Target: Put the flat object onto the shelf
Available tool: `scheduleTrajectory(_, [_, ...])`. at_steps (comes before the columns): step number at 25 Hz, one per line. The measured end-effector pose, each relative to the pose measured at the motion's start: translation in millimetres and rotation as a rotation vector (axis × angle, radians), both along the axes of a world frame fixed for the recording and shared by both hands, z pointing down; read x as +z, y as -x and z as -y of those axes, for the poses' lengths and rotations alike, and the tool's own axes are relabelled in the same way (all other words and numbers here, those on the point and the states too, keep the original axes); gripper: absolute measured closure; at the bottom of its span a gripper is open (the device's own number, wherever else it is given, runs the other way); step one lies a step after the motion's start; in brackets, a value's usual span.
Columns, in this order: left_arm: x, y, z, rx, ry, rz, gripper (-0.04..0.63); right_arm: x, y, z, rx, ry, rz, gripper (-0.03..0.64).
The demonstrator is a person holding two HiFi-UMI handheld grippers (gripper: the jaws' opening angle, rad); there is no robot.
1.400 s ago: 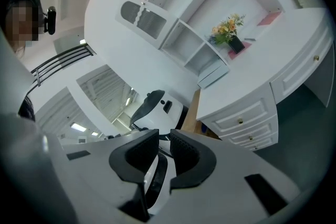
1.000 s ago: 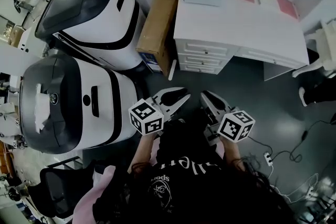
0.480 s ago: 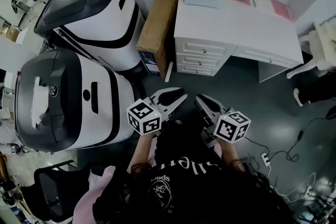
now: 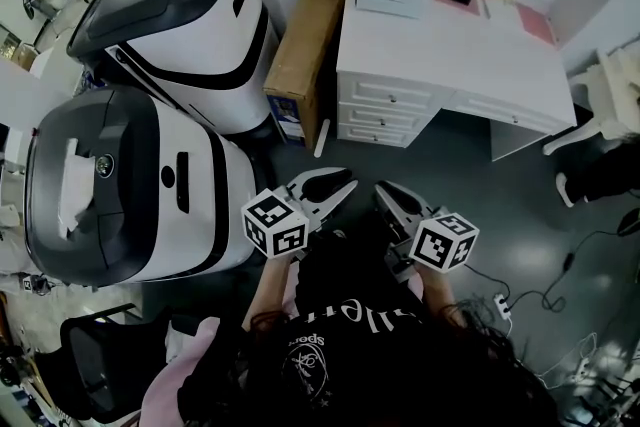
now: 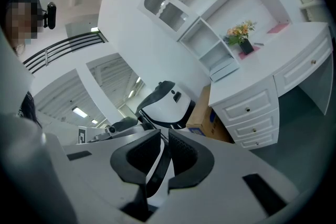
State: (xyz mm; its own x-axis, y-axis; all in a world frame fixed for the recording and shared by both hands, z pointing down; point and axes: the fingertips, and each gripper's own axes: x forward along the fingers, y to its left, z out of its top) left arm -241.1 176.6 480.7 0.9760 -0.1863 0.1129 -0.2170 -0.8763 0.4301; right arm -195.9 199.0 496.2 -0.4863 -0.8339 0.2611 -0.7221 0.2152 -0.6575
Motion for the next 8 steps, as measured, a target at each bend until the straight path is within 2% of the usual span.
scheduleTrajectory(8, [-1.0, 8.2, 2.7, 0.001, 0.001, -0.004, 0.508, 0.6, 3.9, 4.0, 0.009, 0.009, 0.001, 0.541])
